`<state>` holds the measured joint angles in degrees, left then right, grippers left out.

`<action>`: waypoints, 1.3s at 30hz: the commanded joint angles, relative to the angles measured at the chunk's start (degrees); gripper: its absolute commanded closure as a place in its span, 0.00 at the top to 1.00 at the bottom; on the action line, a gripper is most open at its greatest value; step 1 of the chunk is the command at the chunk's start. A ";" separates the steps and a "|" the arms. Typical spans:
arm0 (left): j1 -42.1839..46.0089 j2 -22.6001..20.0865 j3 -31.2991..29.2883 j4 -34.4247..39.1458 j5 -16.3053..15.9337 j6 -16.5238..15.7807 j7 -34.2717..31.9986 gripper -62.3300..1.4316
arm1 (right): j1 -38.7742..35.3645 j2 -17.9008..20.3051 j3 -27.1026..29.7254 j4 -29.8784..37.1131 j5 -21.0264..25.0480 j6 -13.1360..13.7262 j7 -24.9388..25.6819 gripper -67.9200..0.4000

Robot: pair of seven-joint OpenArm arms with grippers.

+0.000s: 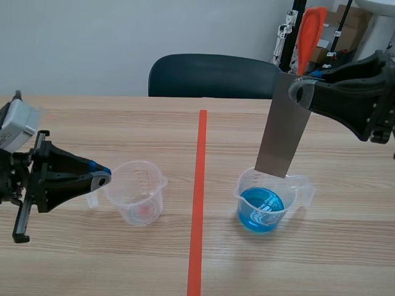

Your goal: Do the redox reaction experiment. lower the plate into the blue solution

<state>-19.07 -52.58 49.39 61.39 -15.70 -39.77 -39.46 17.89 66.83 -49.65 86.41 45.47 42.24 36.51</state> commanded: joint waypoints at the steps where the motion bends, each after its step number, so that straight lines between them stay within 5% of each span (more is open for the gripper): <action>1: 2.36 -1.16 -2.12 0.76 -0.85 -0.11 -2.21 0.07 | 0.83 0.31 0.94 0.15 0.17 0.48 0.90 0.02; 9: 18.75 -5.22 -11.65 0.74 -0.81 3.82 -8.46 0.07 | 0.81 0.28 0.94 0.13 -1.03 -1.09 0.24 0.01; 19: 38.93 -3.52 -22.05 0.07 0.70 10.29 -21.77 0.07 | 0.81 -2.43 0.87 -1.49 -5.03 -1.99 0.26 0.01; 32: 50.86 10.21 -31.23 -9.22 15.56 20.46 -40.83 0.07 | 0.81 -7.10 0.83 -7.54 -8.09 -1.92 1.14 0.01; 39: 54.14 19.63 -37.18 -10.71 28.20 27.34 -46.69 0.07 | 0.81 -9.44 0.83 -9.53 -10.40 -1.90 1.25 0.01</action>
<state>34.68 -34.13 12.58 49.78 12.71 -12.84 -85.47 17.89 57.34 -49.65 76.88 34.44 40.29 36.80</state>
